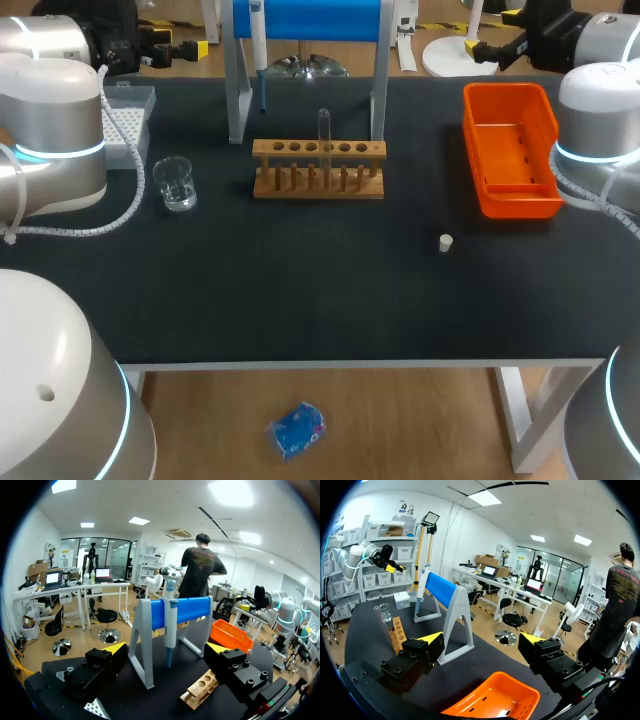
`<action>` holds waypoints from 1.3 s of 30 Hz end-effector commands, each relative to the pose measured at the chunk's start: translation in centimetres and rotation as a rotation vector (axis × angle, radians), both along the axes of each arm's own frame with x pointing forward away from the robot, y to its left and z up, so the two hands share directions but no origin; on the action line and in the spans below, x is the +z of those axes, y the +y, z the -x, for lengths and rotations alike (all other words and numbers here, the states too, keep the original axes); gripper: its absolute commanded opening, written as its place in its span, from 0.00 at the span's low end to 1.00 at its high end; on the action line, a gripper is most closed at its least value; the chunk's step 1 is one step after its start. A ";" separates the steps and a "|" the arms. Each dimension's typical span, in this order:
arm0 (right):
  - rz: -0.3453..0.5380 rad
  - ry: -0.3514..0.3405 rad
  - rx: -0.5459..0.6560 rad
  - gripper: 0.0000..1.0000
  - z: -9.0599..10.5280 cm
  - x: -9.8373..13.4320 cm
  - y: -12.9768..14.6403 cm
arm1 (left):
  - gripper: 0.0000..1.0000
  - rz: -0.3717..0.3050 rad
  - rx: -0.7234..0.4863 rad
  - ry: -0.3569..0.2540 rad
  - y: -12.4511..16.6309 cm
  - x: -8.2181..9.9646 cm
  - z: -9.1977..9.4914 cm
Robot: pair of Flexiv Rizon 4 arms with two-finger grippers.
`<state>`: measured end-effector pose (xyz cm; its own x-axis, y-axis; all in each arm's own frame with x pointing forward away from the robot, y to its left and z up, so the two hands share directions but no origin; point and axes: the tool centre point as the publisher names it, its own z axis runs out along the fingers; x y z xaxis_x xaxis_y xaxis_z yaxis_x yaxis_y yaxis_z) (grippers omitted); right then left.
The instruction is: Invert the test tube, pick up the pipette, mount the tip to pipette, aspirate from beaker and dispense into the tube, eject the tip, return the pipette, and cap with the stopper.
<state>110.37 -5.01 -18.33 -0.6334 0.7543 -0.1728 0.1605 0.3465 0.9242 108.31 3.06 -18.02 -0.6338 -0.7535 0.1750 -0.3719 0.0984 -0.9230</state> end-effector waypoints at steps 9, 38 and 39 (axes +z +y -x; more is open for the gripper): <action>0.000 0.000 0.000 1.00 0.0 0.0 0.0 | 1.00 0.001 0.002 -0.003 0.0 -0.1 0.0; -0.174 -0.064 0.591 1.00 7.9 4.1 1.9 | 1.00 -0.155 -0.440 -0.032 -2.4 1.2 5.9; -0.174 -0.064 0.591 1.00 7.9 4.1 1.9 | 1.00 -0.155 -0.440 -0.032 -2.4 1.2 5.9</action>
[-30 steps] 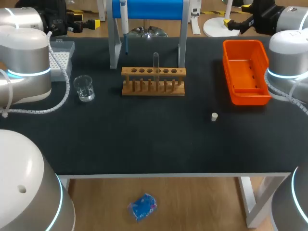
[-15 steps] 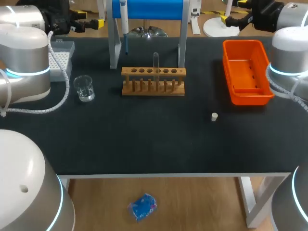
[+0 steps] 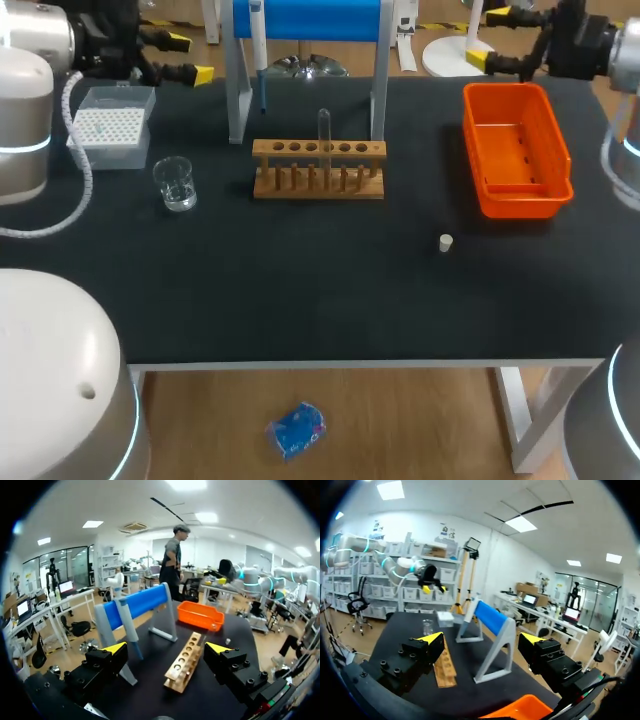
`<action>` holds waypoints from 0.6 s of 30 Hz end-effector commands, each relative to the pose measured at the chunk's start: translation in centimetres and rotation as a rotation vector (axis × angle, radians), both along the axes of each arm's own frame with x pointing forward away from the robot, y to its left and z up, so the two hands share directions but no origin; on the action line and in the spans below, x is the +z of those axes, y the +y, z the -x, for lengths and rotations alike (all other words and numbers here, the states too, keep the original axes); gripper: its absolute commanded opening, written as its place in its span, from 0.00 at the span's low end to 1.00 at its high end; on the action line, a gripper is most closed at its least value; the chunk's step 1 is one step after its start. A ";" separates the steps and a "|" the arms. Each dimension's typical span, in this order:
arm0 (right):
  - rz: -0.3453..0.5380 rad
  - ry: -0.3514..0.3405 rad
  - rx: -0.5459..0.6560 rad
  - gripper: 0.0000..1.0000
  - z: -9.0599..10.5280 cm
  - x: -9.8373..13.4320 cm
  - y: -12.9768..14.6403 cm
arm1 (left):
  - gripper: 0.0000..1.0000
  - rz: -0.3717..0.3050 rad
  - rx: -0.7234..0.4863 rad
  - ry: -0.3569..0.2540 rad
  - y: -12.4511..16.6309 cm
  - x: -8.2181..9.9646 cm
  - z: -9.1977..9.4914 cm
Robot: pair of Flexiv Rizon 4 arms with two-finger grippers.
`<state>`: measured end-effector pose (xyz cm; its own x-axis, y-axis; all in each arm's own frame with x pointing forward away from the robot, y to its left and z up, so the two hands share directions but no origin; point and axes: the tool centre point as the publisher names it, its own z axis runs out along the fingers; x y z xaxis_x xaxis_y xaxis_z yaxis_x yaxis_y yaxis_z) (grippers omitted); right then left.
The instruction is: Invert the test tube, pick up the pipette, mount the tip to pipette, aspirate from beaker and dispense into the tube, eject the tip, return the pipette, and cap with the stopper.
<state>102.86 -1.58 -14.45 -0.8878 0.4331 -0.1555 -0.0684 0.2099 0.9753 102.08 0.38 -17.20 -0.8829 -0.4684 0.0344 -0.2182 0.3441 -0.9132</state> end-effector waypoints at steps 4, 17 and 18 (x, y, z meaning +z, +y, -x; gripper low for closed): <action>0.003 0.029 0.145 1.00 0.4 0.3 -1.6 | 1.00 -0.026 -0.047 0.038 0.3 0.3 -0.3; -0.001 0.019 0.227 1.00 1.5 -1.9 0.1 | 1.00 -0.044 -0.122 0.003 -1.8 -1.1 1.6; 0.003 0.022 0.242 1.00 1.9 -2.4 0.4 | 1.00 -0.043 -0.128 0.004 -2.1 -1.6 1.8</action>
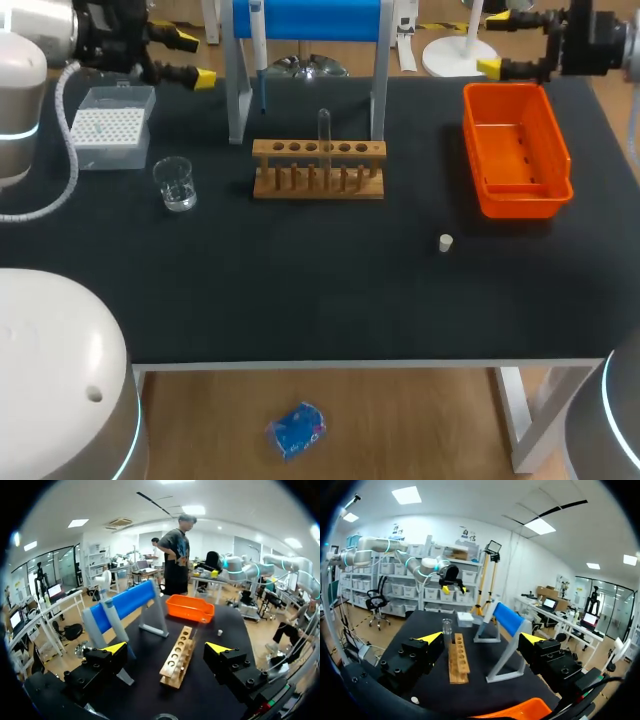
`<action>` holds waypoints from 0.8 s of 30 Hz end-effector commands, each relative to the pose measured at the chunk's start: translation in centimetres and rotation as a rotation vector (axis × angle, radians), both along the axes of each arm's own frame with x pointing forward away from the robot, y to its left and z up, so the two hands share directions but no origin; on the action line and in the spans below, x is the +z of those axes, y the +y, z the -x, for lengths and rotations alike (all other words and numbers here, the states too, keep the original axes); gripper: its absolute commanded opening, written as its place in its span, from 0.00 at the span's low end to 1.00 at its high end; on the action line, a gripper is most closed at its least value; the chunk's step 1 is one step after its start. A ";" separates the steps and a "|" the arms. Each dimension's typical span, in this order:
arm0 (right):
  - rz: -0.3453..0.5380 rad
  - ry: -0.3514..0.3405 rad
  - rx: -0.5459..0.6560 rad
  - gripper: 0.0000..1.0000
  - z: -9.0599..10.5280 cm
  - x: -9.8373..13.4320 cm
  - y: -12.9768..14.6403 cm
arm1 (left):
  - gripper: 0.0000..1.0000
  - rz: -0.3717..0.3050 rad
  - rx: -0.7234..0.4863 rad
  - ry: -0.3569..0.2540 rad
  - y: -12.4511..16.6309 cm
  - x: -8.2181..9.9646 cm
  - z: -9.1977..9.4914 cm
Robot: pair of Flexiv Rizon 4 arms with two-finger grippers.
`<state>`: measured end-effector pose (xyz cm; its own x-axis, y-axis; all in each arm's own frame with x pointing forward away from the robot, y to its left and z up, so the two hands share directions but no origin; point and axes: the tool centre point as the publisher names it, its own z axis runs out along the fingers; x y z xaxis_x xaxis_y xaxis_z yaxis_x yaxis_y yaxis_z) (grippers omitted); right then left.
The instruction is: Invert the test tube, pick up the pipette, mount the tip to pipette, aspirate from beaker and dispense into the tube, eject the tip, return the pipette, and cap with the stopper.
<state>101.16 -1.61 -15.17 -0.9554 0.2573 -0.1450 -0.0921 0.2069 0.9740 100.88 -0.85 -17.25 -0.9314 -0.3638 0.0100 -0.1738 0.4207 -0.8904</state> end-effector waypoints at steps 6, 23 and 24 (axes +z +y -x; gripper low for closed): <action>-0.046 0.050 0.114 1.00 1.9 -4.2 2.1 | 1.00 0.013 -0.046 0.005 -2.6 -3.7 1.9; -0.080 0.106 0.245 1.00 4.1 -6.9 6.3 | 1.00 -0.048 -0.089 0.017 -4.1 -5.7 2.7; -0.080 0.106 0.245 1.00 4.1 -6.9 6.3 | 1.00 -0.048 -0.089 0.017 -4.1 -5.7 2.7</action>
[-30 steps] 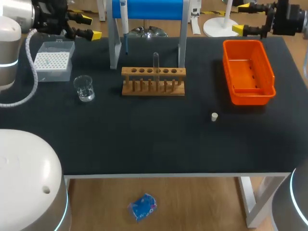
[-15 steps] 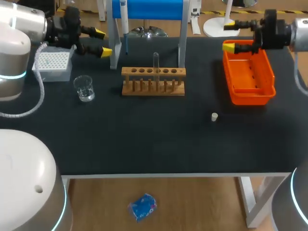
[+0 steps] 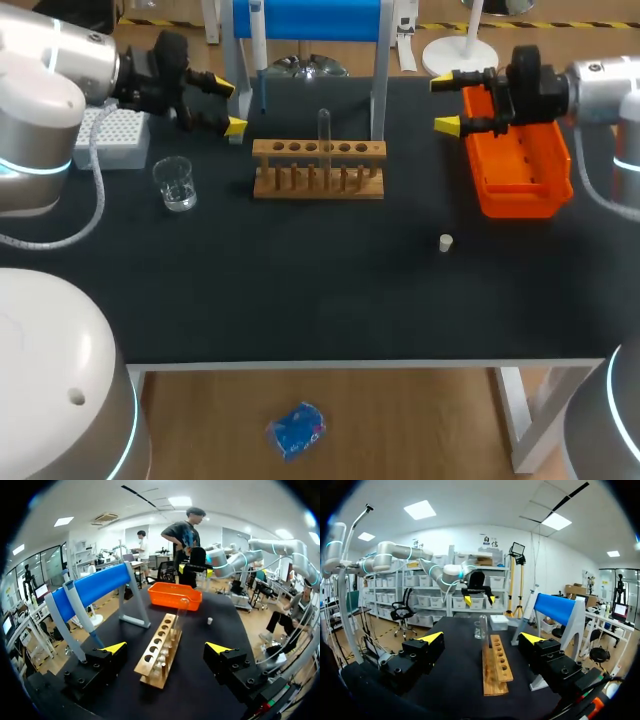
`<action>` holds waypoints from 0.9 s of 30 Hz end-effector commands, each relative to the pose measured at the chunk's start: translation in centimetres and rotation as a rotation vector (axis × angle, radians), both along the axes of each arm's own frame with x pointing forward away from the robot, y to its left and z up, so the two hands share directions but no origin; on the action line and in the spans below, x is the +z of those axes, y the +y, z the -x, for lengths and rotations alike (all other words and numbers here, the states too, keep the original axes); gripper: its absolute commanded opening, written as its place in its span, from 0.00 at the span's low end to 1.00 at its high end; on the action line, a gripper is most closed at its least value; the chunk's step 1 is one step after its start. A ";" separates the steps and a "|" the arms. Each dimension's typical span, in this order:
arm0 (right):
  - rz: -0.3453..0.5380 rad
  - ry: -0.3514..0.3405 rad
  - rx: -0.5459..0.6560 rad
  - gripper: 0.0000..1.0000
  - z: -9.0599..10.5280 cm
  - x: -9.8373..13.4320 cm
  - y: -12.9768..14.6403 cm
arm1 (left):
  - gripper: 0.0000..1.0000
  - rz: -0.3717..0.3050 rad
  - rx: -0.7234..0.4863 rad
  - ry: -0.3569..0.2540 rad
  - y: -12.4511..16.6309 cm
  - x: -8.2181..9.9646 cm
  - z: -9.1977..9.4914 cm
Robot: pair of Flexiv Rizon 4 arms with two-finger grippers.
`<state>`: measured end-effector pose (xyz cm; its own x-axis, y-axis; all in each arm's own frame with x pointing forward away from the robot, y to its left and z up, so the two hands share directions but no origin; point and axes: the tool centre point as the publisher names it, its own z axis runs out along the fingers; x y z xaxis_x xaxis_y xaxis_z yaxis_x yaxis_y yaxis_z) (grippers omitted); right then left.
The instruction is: Invert the test tube, pick up the pipette, mount the tip to pipette, aspirate from beaker and dispense into the tube, eject the tip, return the pipette, and cap with the stopper.
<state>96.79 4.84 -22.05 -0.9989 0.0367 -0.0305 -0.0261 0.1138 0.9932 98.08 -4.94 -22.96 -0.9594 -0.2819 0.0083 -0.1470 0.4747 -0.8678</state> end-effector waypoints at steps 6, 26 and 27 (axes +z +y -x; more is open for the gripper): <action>0.001 0.026 0.058 1.00 -0.4 -1.1 1.3 | 1.00 -0.003 -0.002 0.003 0.0 0.0 -0.1; -0.069 0.055 0.113 1.00 -2.5 -5.4 11.1 | 1.00 -0.003 -0.002 0.003 0.0 0.0 -0.1; -0.069 0.055 0.115 1.00 -2.5 -5.5 11.5 | 1.00 -0.003 -0.002 0.003 0.0 0.0 -0.1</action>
